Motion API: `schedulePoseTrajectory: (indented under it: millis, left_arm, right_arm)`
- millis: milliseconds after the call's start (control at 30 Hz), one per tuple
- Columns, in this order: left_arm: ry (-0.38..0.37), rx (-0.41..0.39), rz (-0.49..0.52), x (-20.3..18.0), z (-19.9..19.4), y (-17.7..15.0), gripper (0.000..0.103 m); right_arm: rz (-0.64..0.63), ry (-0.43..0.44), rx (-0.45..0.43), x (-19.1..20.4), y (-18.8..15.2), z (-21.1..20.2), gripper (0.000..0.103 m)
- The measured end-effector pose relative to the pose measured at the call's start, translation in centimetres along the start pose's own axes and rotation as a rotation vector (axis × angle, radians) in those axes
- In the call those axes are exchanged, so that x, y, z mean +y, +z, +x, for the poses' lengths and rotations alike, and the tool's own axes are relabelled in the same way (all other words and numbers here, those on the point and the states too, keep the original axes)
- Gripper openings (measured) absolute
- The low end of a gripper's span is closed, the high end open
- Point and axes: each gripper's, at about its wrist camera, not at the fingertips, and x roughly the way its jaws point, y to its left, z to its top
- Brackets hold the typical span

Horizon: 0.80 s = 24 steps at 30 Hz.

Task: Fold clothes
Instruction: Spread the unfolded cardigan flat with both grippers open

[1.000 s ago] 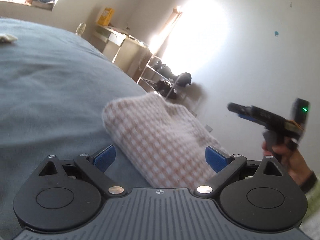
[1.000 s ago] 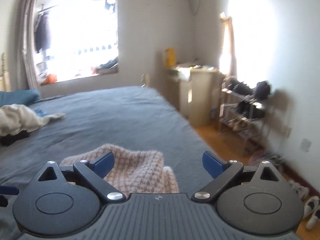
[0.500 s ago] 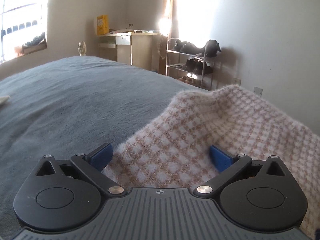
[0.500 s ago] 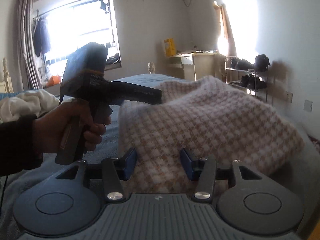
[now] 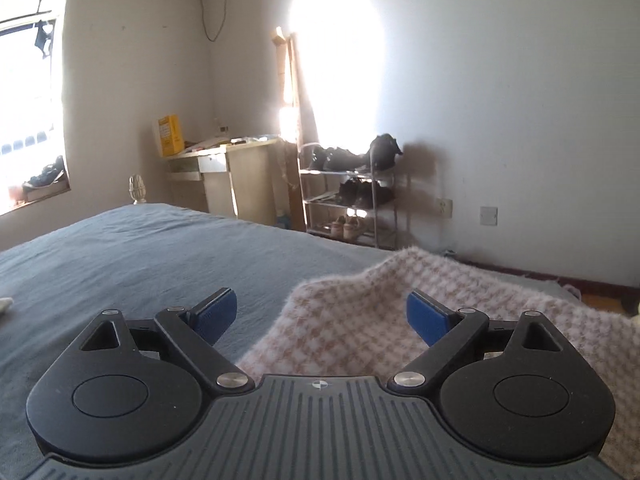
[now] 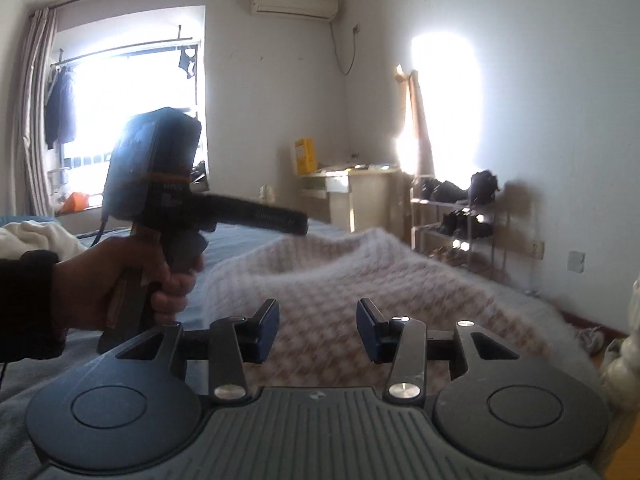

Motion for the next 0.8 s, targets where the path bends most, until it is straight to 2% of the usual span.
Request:
schedulePoseTrajectory:
  millis: [67, 133, 233, 300, 433, 500, 567, 633, 667, 733, 800]
  left_arm:
    - [0.033, 0.101, 0.000, 0.1, 3.0, -0.4, 0.086]
    - [0.034, 0.190, -0.097, 1.7, 5.4, -1.0, 0.086]
    - [-0.031, 0.274, -0.261, 4.3, 7.1, -1.6, 0.091]
    - [-0.037, 0.284, -0.266, 4.4, 7.4, -1.5, 0.092]
    - [-0.009, 0.291, -0.244, 4.1, 7.4, -1.5, 0.094]
    - [-0.006, 0.290, -0.258, 4.2, 7.4, -1.6, 0.095]
    - [-0.004, 0.288, -0.262, 4.2, 7.4, -1.7, 0.096]
    - [-0.003, 0.287, -0.266, 4.3, 7.5, -1.9, 0.096]
    - [0.002, 0.286, -0.262, 4.2, 7.5, -2.0, 0.096]
    - [0.017, 0.277, -0.234, 3.7, 7.5, -1.9, 0.096]
    - [0.026, 0.269, -0.221, 3.5, 7.4, -2.0, 0.097]
  right_arm:
    - [-0.006, -0.084, 0.005, -1.7, 0.8, 1.8, 0.033]
    - [0.011, -0.137, 0.099, -3.6, -0.1, 3.9, 0.028]
    - [0.092, -0.090, 0.198, -6.2, -4.0, 5.8, 0.024]
    - [0.079, -0.076, 0.185, -6.6, -4.5, 4.5, 0.023]
    - [0.072, -0.097, 0.185, -7.0, -0.7, 4.1, 0.024]
    - [0.038, -0.096, 0.148, -6.7, 1.5, 5.0, 0.025]
    - [0.025, -0.072, 0.170, -6.7, 2.4, 7.1, 0.024]
    - [-0.015, -0.079, 0.267, -7.2, 0.8, 9.8, 0.024]
    - [-0.025, -0.068, 0.286, -7.6, 0.0, 10.5, 0.024]
    - [-0.008, -0.055, 0.304, -8.1, 0.4, 10.2, 0.024]
    - [-0.005, -0.062, 0.307, -7.7, 2.6, 10.0, 0.024]
